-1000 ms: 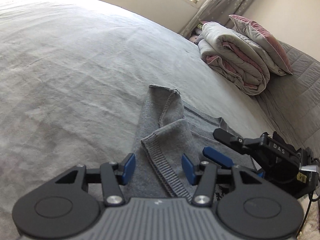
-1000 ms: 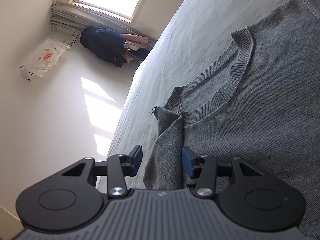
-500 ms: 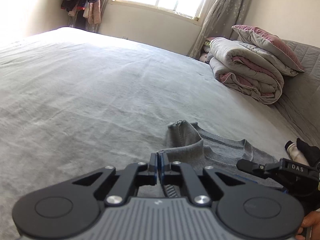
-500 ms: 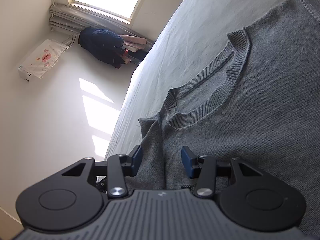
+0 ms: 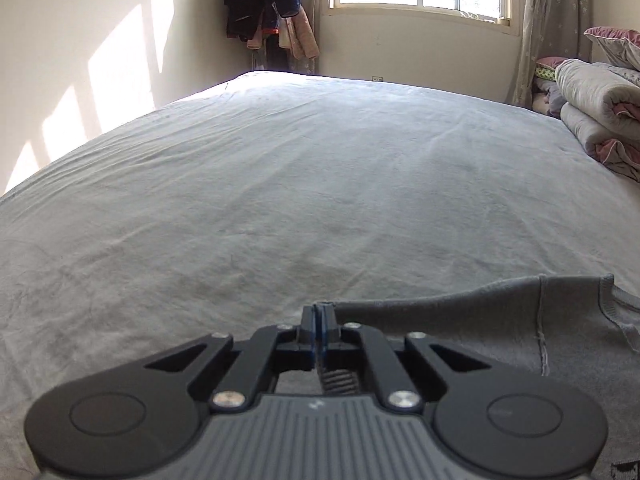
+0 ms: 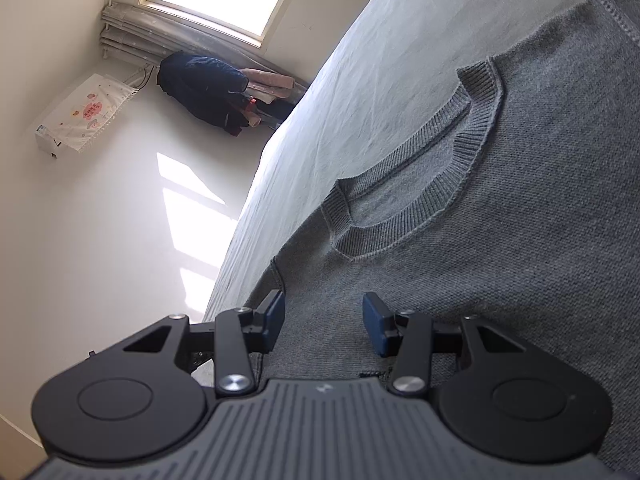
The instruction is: Fold clothes
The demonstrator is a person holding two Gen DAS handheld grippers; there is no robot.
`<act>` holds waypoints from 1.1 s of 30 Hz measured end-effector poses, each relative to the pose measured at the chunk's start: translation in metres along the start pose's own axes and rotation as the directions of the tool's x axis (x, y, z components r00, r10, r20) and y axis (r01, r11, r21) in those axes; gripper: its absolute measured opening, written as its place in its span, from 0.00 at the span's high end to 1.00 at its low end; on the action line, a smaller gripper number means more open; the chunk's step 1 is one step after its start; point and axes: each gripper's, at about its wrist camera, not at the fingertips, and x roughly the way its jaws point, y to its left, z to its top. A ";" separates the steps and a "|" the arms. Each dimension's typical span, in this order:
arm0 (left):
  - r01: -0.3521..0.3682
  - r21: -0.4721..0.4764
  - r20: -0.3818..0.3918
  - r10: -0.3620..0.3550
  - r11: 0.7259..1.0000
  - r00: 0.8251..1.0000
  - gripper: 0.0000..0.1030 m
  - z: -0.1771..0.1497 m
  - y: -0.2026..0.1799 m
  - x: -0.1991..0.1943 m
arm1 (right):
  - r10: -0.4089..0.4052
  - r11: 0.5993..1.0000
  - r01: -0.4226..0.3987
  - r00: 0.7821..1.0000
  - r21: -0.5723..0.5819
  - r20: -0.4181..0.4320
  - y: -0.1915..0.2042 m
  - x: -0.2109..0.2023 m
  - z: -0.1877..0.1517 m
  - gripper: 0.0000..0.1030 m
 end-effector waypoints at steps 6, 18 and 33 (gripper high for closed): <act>-0.013 -0.064 -0.009 0.012 0.998 1.000 0.98 -0.013 0.000 0.024 | -0.031 0.998 0.031 1.000 -0.062 -0.004 0.006 0.004 -0.003 0.54; 0.232 -0.081 0.048 -0.229 0.969 0.972 0.87 -0.002 -0.041 -0.019 | -0.071 0.991 0.073 0.997 -0.113 0.023 0.014 0.009 -0.008 0.54; 0.550 0.176 -0.141 -0.531 0.817 0.835 0.88 -0.010 -0.210 0.031 | -0.071 0.994 0.075 0.997 -0.083 0.042 0.009 0.009 -0.003 0.54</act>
